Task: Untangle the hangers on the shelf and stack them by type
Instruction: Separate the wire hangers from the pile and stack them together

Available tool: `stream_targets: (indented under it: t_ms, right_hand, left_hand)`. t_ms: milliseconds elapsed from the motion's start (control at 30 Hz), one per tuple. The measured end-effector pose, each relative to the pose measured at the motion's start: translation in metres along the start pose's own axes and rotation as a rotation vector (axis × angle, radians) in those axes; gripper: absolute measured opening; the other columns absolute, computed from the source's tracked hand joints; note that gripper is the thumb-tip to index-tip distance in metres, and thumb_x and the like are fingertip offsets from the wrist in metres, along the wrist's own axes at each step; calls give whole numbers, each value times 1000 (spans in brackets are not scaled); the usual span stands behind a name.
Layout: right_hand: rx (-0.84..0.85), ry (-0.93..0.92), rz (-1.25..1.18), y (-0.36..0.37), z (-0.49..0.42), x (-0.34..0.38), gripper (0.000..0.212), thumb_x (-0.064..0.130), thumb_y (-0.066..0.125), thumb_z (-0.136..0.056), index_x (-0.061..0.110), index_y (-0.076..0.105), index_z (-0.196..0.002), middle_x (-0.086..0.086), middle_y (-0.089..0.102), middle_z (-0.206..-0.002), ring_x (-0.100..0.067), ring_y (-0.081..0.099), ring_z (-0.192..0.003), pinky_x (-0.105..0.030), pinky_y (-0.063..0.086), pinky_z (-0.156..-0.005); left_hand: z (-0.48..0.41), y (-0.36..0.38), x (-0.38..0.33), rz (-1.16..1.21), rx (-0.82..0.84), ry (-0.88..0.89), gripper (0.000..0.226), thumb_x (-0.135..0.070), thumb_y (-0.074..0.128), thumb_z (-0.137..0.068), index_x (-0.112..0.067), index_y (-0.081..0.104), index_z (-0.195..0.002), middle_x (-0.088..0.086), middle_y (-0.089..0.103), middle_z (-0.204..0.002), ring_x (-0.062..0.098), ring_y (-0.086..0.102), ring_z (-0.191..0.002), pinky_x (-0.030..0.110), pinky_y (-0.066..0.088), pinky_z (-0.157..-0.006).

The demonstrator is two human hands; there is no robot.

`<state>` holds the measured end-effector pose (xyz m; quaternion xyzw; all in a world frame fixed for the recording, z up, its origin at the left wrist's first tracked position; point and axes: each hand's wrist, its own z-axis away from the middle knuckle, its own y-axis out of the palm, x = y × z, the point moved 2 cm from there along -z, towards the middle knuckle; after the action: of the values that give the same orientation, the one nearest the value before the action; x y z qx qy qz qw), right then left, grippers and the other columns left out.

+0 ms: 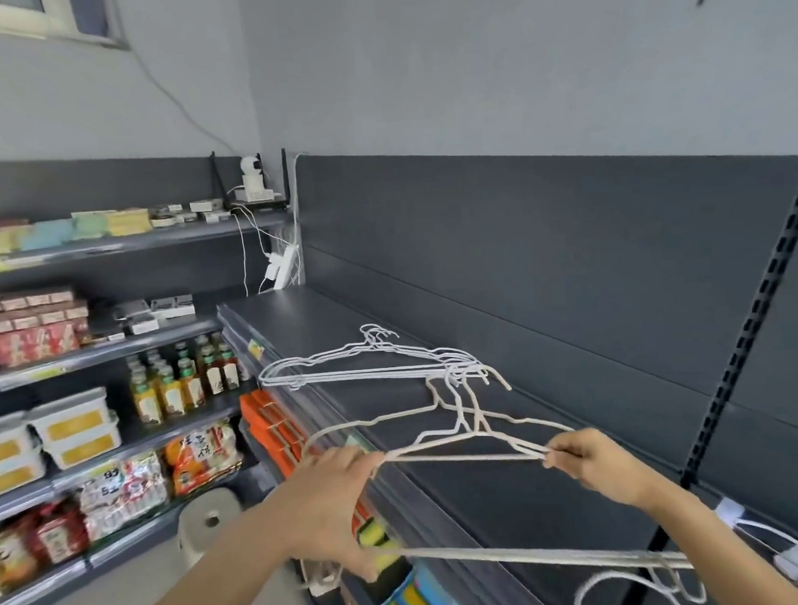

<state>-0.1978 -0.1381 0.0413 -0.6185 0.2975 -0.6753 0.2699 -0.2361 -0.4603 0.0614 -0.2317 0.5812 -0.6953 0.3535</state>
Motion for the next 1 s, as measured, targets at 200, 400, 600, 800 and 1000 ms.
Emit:
stream_targets:
  t_ms: [200, 400, 600, 800, 1000]
  right_hand:
    - [6, 43, -69, -12, -88, -20, 29, 7, 52, -91, 18, 58, -65, 10, 39, -45, -1, 34, -36, -11, 28, -44]
    - [16, 75, -86, -19, -143, -35, 26, 12, 54, -91, 19, 60, -66, 10, 46, -41, 1, 40, -36, -10, 31, -45]
    - [19, 100, -55, -12, -176, -47, 26, 17, 58, -89, 28, 60, -65, 18, 56, -46, 7, 47, -44, -15, 36, -57]
    - [21, 142, -75, -4, -190, -47, 23, 16, 61, -88, 25, 59, -66, 11, 56, -48, 7, 48, -37, -9, 35, -45]
    - [28, 137, -14, 0, -207, -39, 22, 19, 60, -88, 26, 59, -67, 4, 56, -60, 2, 46, -36, -17, 42, -48]
  left_hand:
    - [-93, -20, 35, -25, -8, -1, 106, -59, 65, -64, -27, 6, -145, -3, 25, -142, 17, 25, -132, 35, 22, -111]
    - [-147, -25, 53, -40, -73, -19, 105, -57, 64, -62, -26, 9, -145, -6, 28, -139, 13, 28, -128, 30, 22, -110]
    - [-172, -19, 69, -39, -53, -50, 105, -57, 64, -61, -27, 10, -145, -6, 28, -140, 13, 28, -128, 32, 21, -110]
    - [-182, -4, 78, -6, -3, -79, 103, -54, 66, -63, -27, 11, -145, -5, 29, -140, 14, 28, -129, 31, 23, -109]
    - [-188, -5, 93, -3, -20, -84, 101, -53, 64, -64, -26, 10, -145, -5, 28, -139, 13, 28, -128, 29, 23, -109]
